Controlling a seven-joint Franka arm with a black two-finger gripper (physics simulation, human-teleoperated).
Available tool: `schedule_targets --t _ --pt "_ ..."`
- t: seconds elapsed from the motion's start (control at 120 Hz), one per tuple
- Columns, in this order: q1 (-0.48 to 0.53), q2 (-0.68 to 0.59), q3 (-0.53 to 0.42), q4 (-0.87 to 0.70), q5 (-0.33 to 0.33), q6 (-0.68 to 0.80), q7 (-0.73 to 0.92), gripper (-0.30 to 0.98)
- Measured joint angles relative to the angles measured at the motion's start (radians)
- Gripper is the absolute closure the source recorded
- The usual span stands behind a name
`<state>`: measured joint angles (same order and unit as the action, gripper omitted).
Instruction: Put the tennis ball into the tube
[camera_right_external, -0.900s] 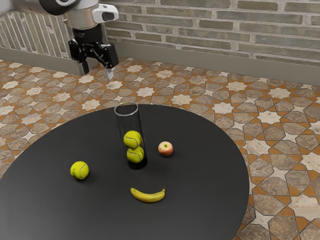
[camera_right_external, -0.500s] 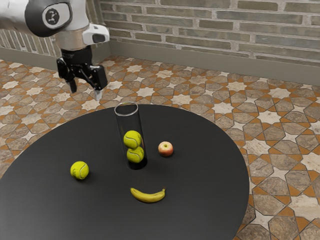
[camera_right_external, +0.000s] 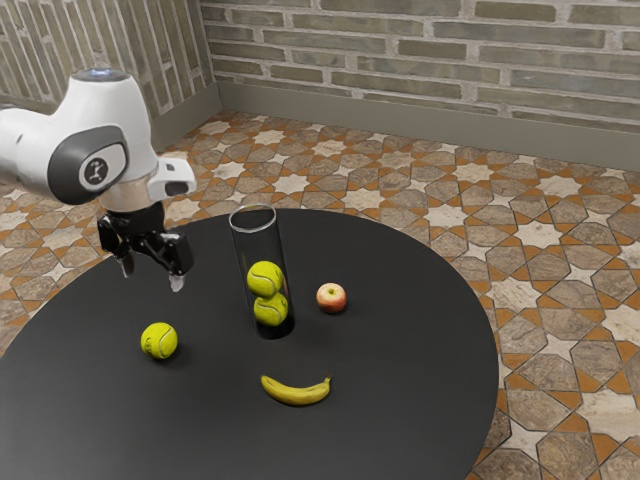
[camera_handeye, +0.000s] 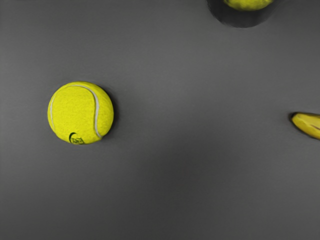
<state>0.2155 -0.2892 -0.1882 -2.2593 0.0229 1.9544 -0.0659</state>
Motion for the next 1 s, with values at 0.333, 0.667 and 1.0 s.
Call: schedule_targets --t 0.333,0.667,1.0 --pt "0.076 0.064 0.001 -0.139 0.001 0.269 0.141 0.0" --pt "0.145 0.204 0.001 -0.145 -0.003 0.395 0.224 0.0" --pt "0.181 0.341 0.001 -0.113 0.004 0.482 0.279 0.0"
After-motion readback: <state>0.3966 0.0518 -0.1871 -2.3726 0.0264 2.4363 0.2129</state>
